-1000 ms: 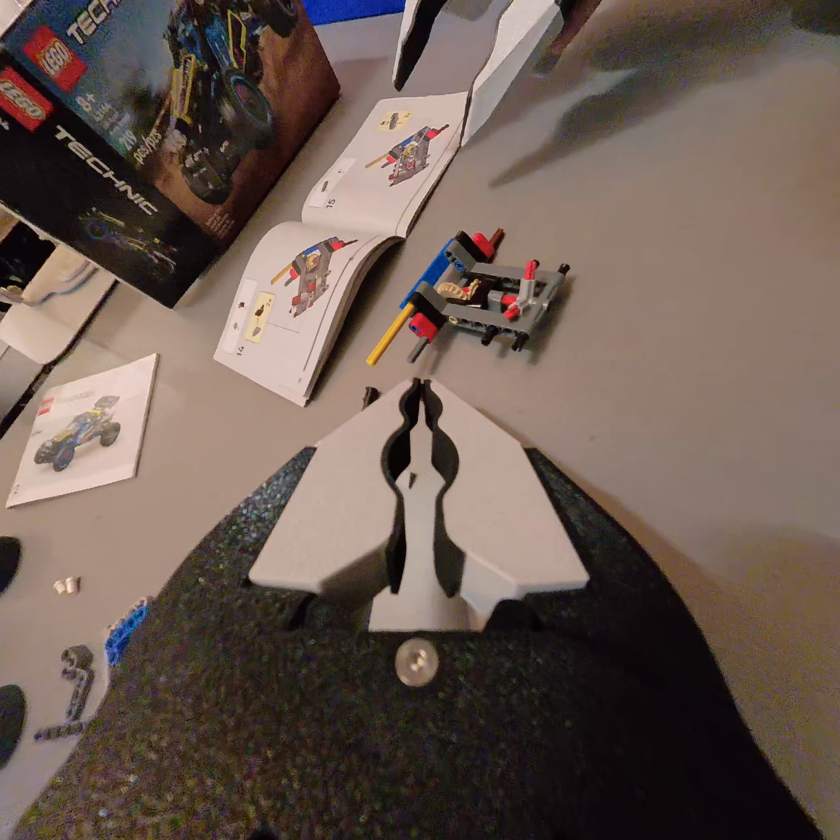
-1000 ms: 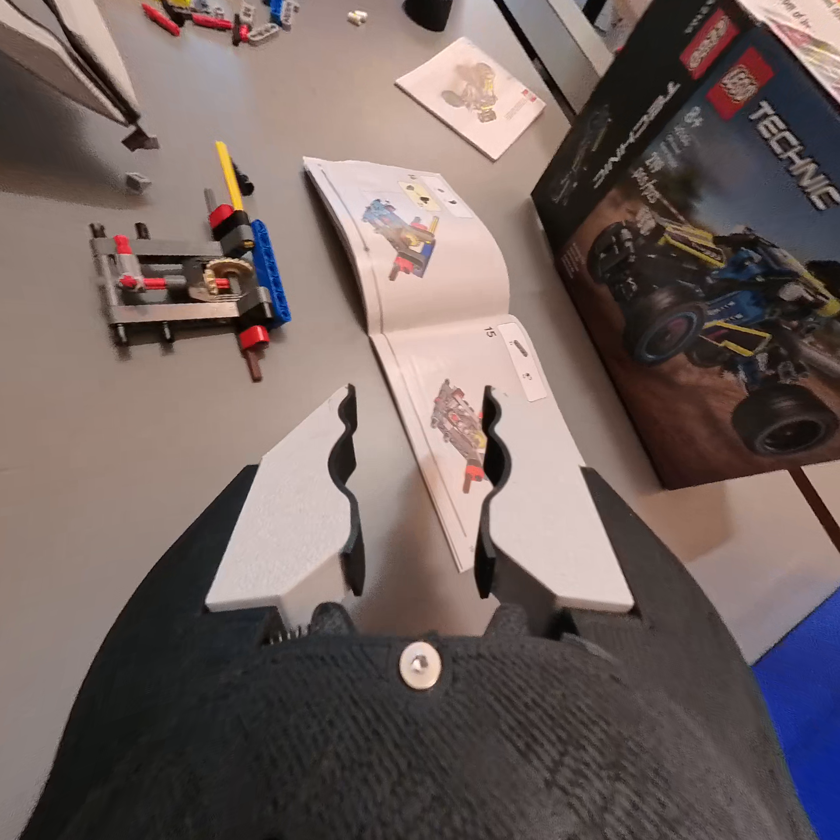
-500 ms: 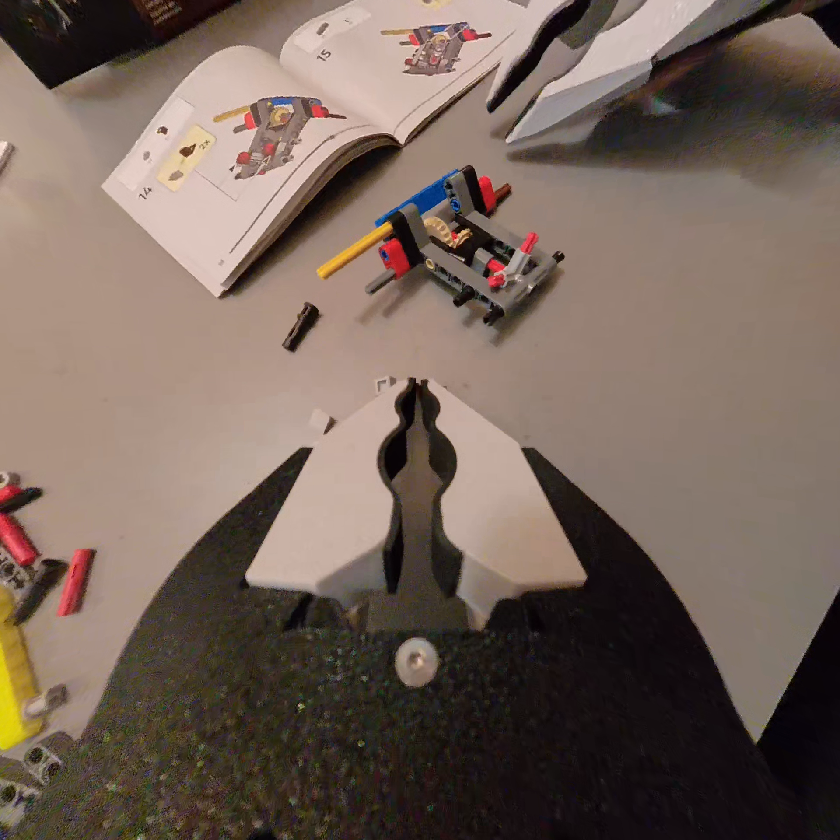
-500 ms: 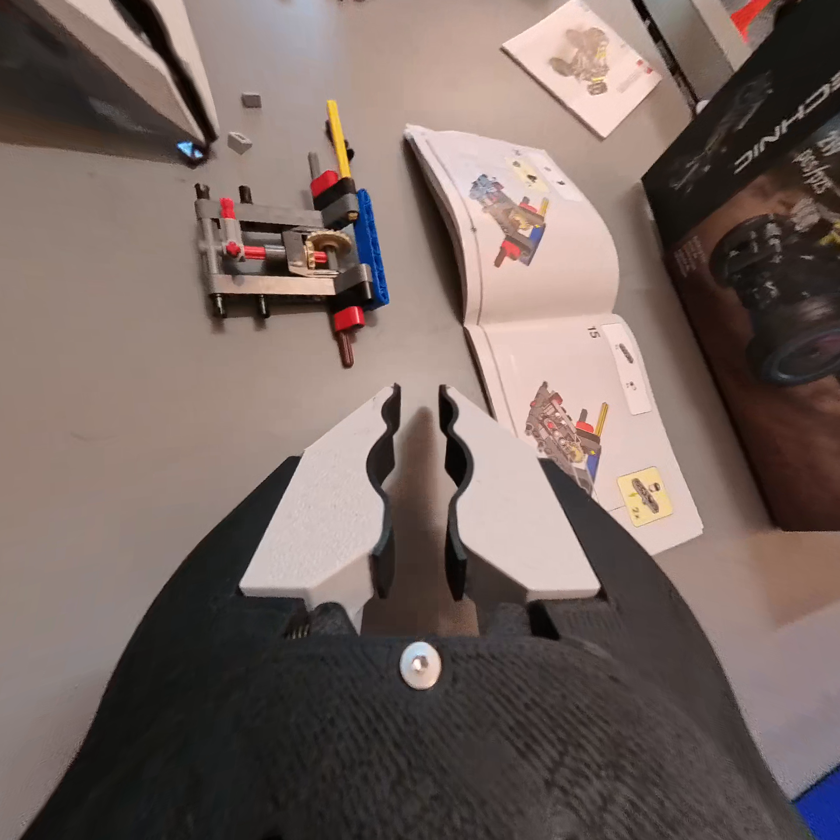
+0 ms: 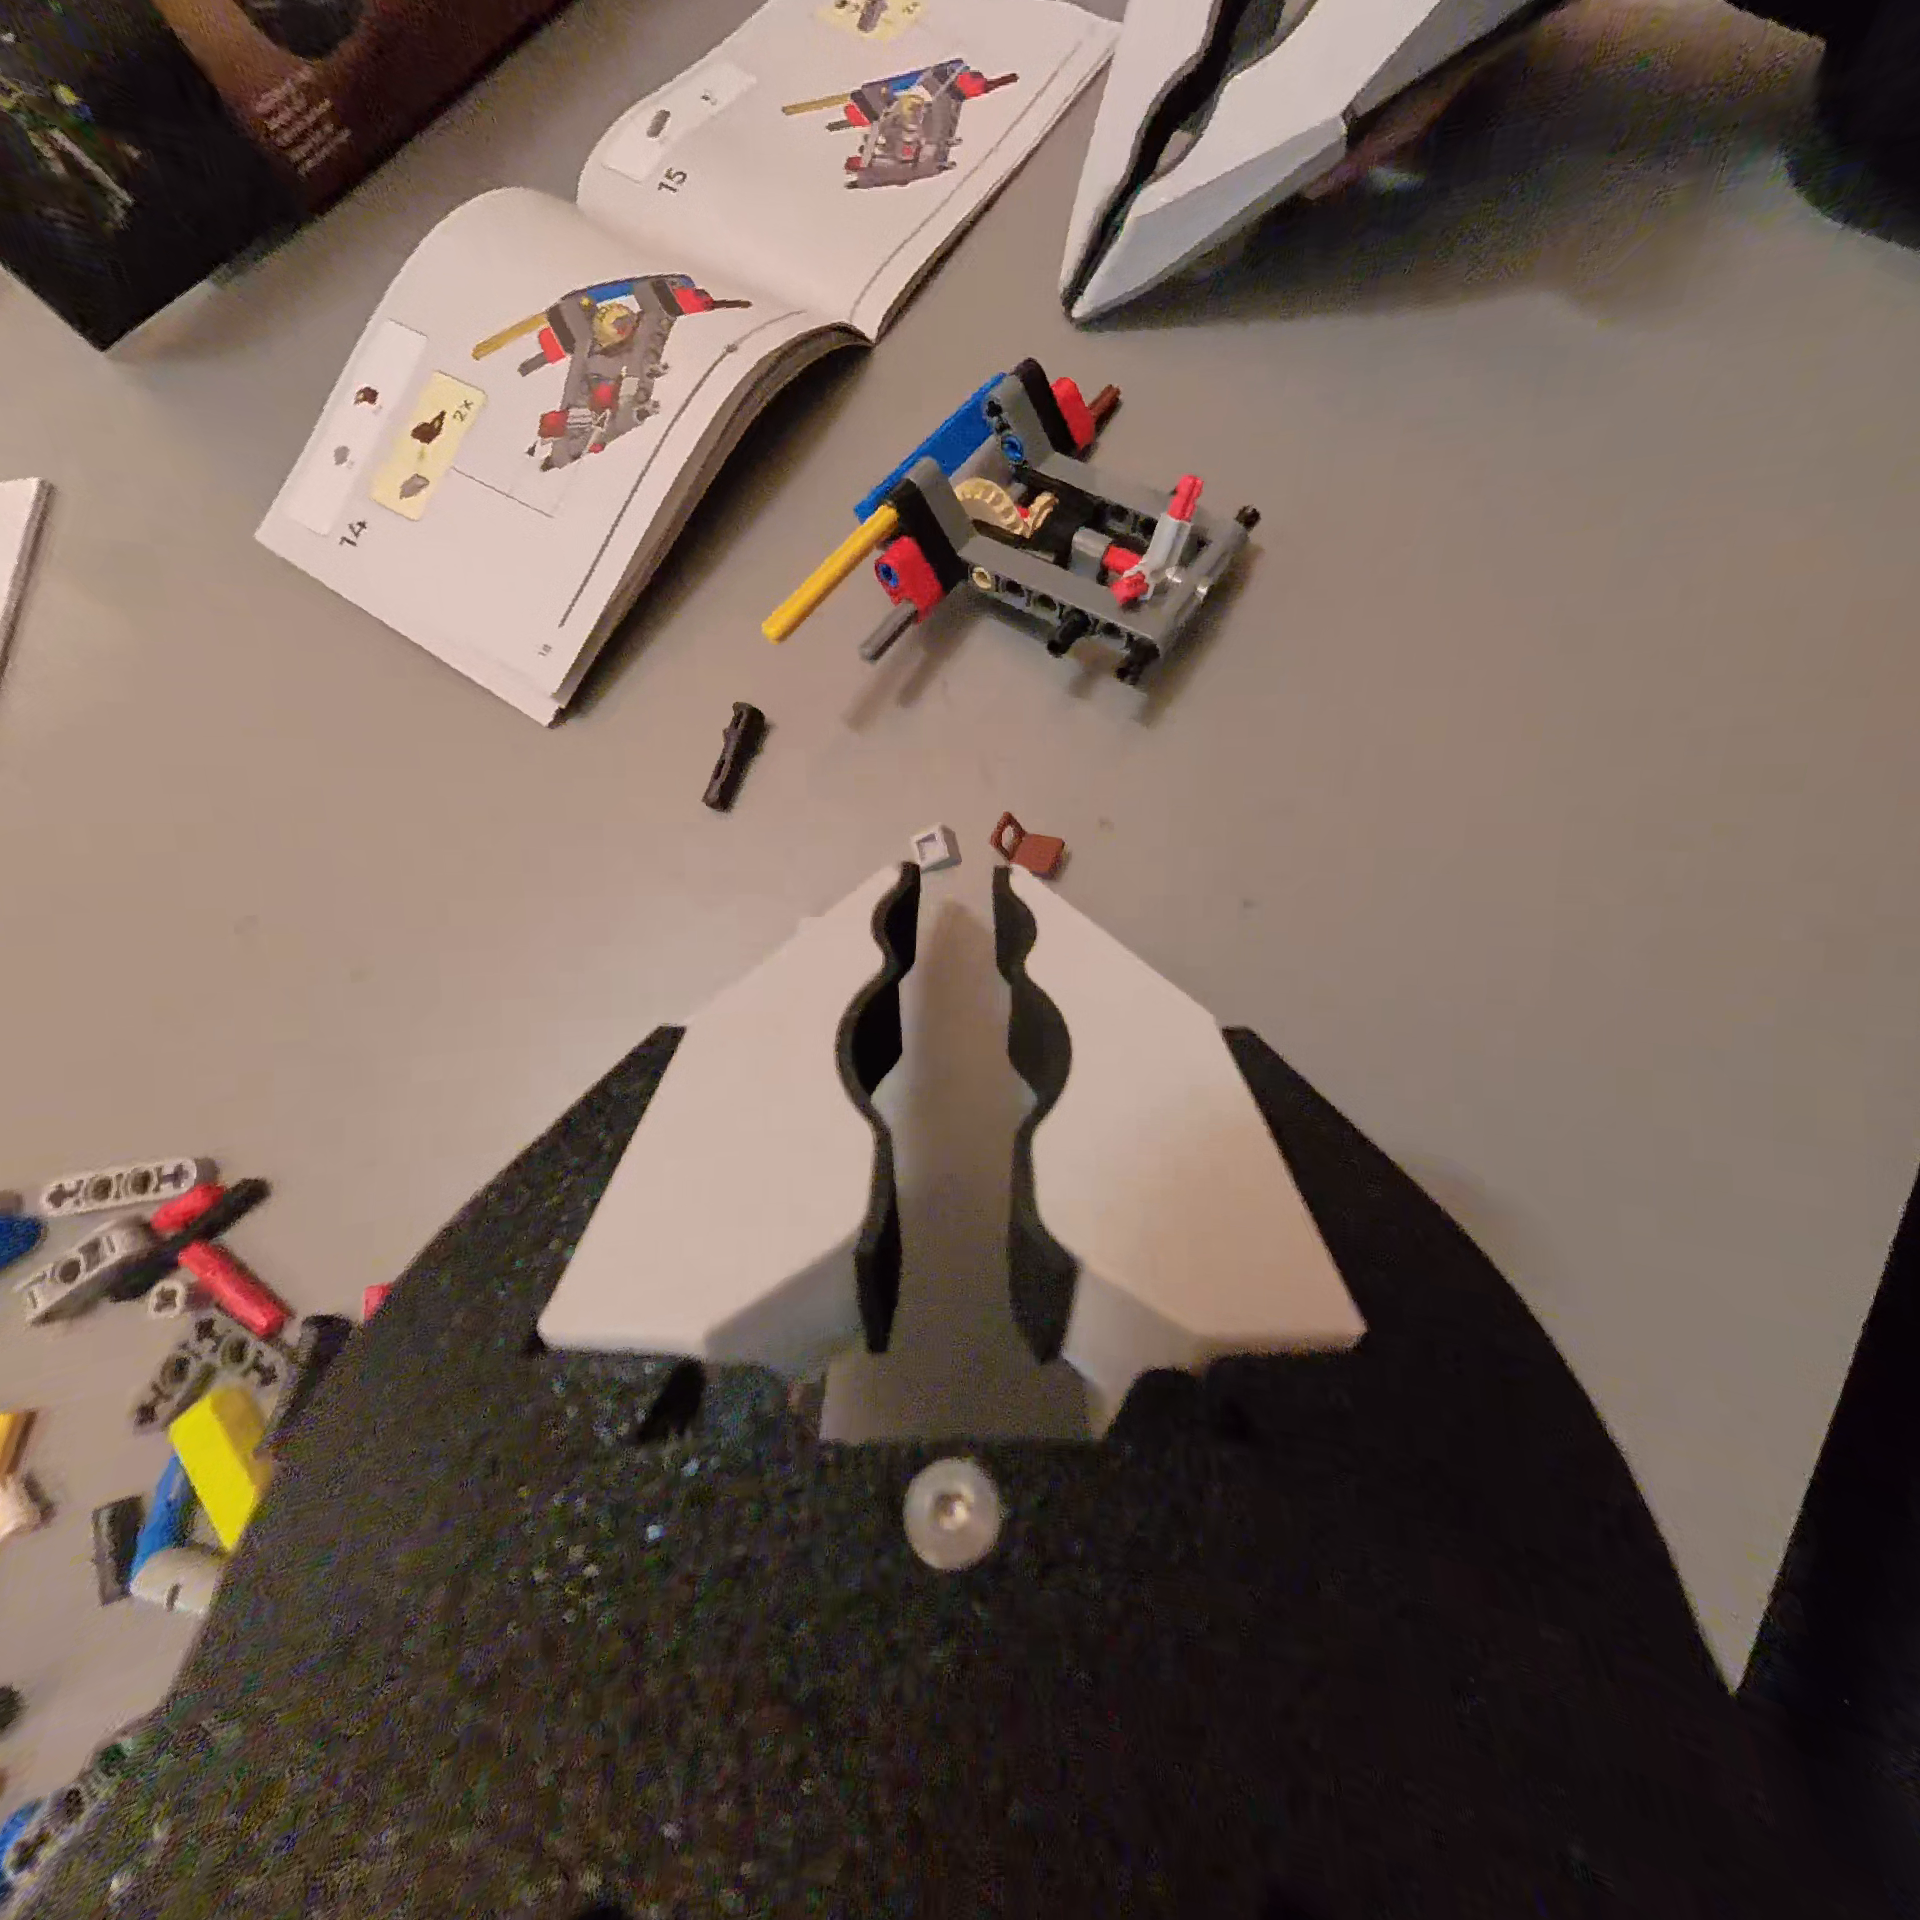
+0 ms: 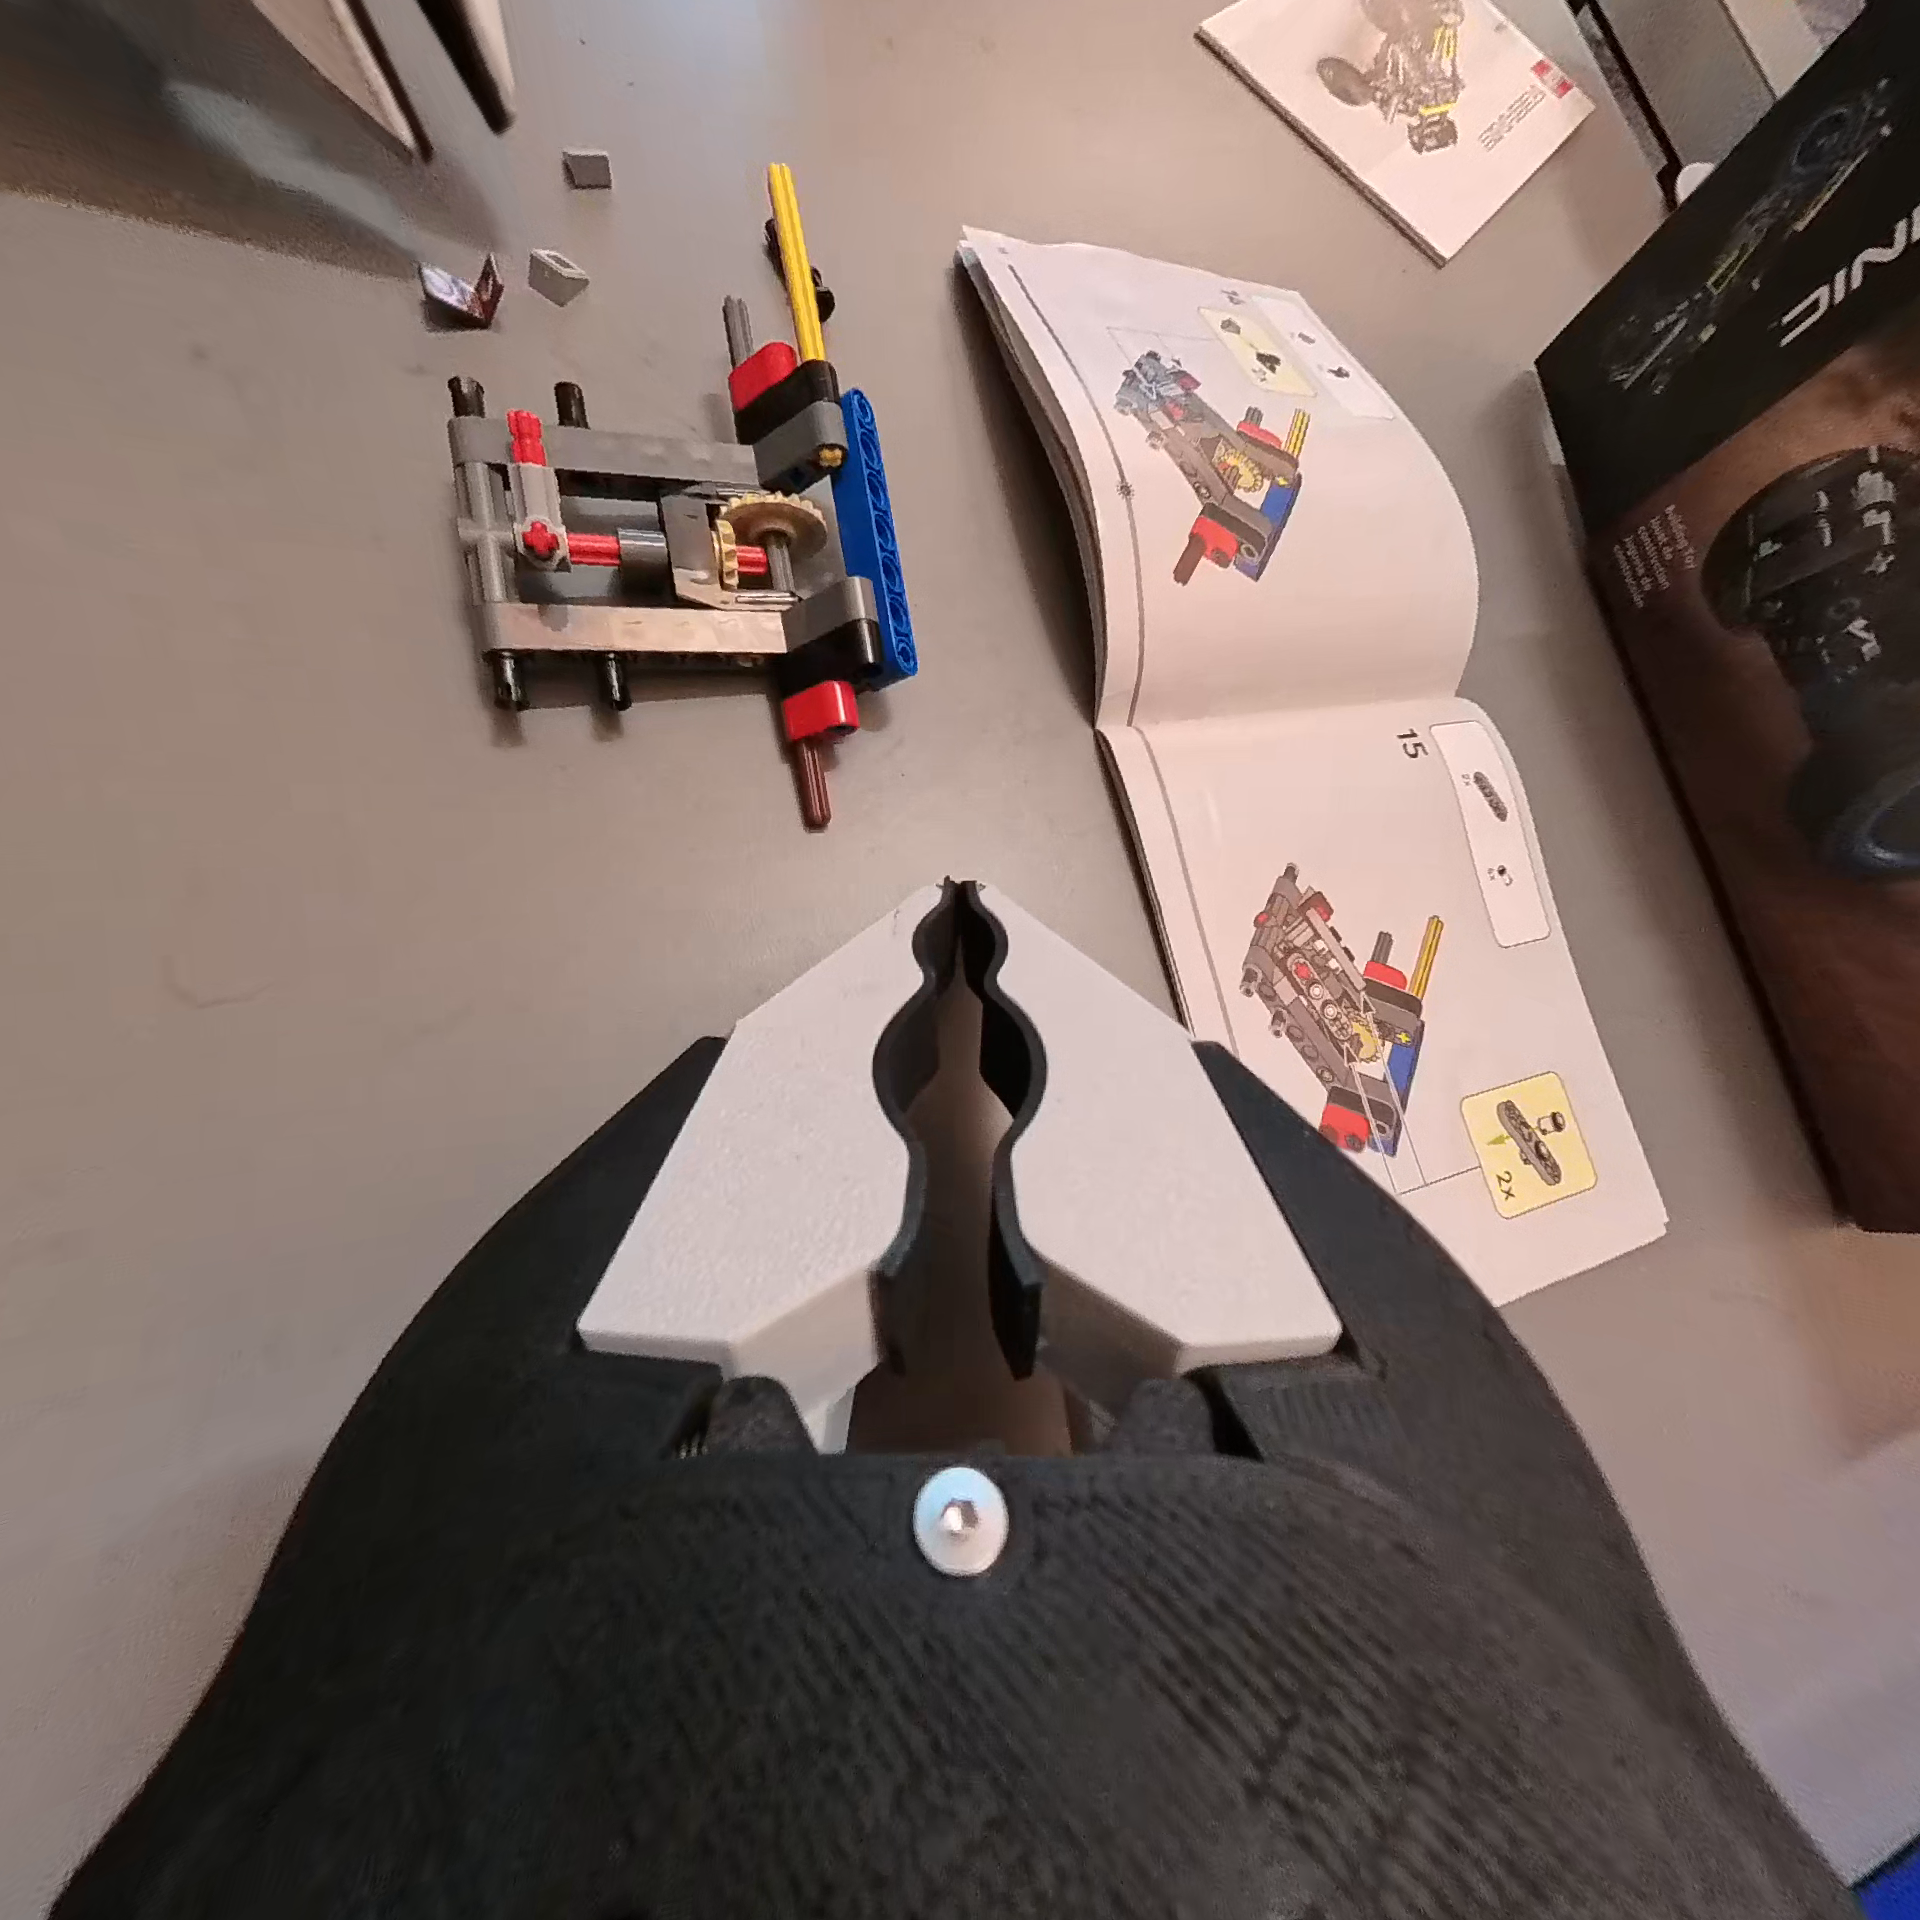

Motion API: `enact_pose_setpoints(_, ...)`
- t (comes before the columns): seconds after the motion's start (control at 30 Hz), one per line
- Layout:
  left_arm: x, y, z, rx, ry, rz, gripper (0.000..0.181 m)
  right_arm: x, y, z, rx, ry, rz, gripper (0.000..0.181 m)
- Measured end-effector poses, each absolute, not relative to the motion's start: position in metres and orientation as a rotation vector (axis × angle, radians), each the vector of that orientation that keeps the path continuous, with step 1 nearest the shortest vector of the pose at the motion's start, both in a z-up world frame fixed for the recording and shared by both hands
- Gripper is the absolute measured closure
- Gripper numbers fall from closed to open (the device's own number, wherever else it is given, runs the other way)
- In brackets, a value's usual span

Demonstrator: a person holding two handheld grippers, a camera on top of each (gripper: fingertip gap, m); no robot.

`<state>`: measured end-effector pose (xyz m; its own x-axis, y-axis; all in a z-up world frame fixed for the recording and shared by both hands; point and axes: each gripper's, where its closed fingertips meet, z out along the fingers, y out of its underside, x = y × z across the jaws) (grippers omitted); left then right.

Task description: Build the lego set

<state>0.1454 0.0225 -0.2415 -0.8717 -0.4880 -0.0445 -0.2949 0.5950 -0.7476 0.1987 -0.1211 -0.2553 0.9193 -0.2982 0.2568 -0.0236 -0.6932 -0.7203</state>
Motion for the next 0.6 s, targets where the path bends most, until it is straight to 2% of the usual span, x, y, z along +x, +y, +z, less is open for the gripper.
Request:
enact_pose_setpoints(0.03,0.144,0.023,-0.242,-0.614,2.610,-1.131,0.170,0.199,-0.121,-0.255,-2.306,0.221,-0.468,0.181)
enact_pose_setpoints(0.37,0.148,0.012,-0.250,-0.513,2.714,-1.020,0.167,0.199,-0.118,-0.255,-2.306,0.204,-0.496,0.181)
enact_pose_setpoints(0.6,0.134,0.011,-0.233,-0.899,2.637,-1.008,0.163,0.199,-0.118,-0.255,-2.309,0.212,-0.503,0.181)
